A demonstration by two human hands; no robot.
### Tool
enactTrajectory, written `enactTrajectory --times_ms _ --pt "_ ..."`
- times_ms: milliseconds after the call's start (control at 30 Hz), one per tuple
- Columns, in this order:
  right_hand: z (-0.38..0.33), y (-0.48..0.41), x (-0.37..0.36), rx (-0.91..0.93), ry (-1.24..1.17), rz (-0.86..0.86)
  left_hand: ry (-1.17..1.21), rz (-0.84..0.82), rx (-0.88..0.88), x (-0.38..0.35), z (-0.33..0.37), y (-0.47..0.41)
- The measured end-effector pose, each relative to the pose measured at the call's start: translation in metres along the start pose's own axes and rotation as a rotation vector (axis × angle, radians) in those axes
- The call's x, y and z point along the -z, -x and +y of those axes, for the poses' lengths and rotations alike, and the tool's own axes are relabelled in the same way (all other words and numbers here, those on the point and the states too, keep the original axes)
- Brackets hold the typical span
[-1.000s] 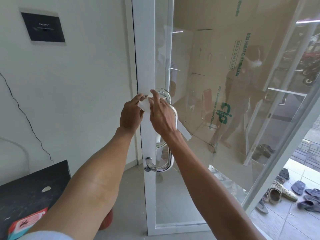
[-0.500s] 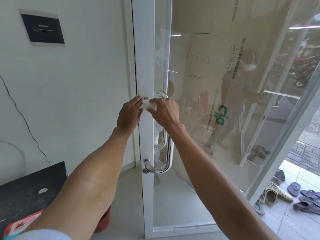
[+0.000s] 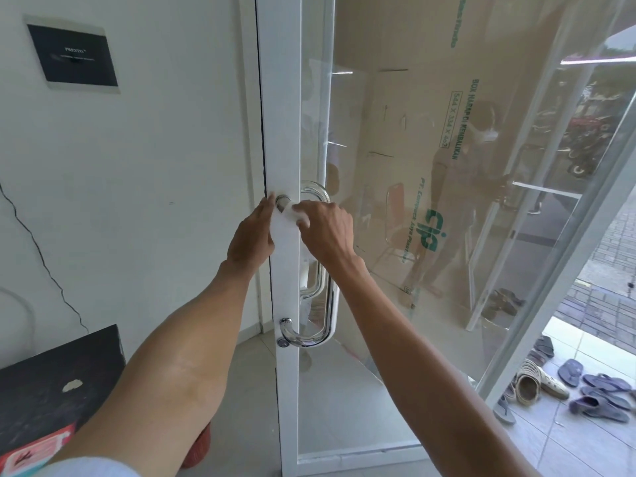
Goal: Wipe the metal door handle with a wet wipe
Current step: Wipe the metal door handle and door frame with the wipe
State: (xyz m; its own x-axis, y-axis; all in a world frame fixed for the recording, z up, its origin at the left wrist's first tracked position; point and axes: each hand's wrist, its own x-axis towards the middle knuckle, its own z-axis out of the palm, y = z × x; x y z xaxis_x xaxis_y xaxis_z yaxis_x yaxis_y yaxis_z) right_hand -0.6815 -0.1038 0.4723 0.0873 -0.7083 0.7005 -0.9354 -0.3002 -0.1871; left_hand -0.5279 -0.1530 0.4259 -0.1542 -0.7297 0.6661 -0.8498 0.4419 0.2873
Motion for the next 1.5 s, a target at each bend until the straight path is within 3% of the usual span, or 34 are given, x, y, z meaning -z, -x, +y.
enactTrajectory --times_ms 367,833,1233,1500 --pt "-0.042 -0.034 -0.006 0.007 0.156 -0.147 -0.052 -0.138 0.016 0.031 0.013 0.006" --pt "0.004 -0.014 -0.005 0.067 0.142 -0.021 0.021 -0.144 0.023 0.032 0.019 0.010" --pt "-0.046 -0.033 -0.013 0.115 0.239 -0.135 0.004 -0.145 0.083 0.028 0.019 0.012" --pt "-0.007 -0.020 -0.020 0.239 0.195 -0.012 0.041 -0.113 0.055 0.017 0.025 0.016"
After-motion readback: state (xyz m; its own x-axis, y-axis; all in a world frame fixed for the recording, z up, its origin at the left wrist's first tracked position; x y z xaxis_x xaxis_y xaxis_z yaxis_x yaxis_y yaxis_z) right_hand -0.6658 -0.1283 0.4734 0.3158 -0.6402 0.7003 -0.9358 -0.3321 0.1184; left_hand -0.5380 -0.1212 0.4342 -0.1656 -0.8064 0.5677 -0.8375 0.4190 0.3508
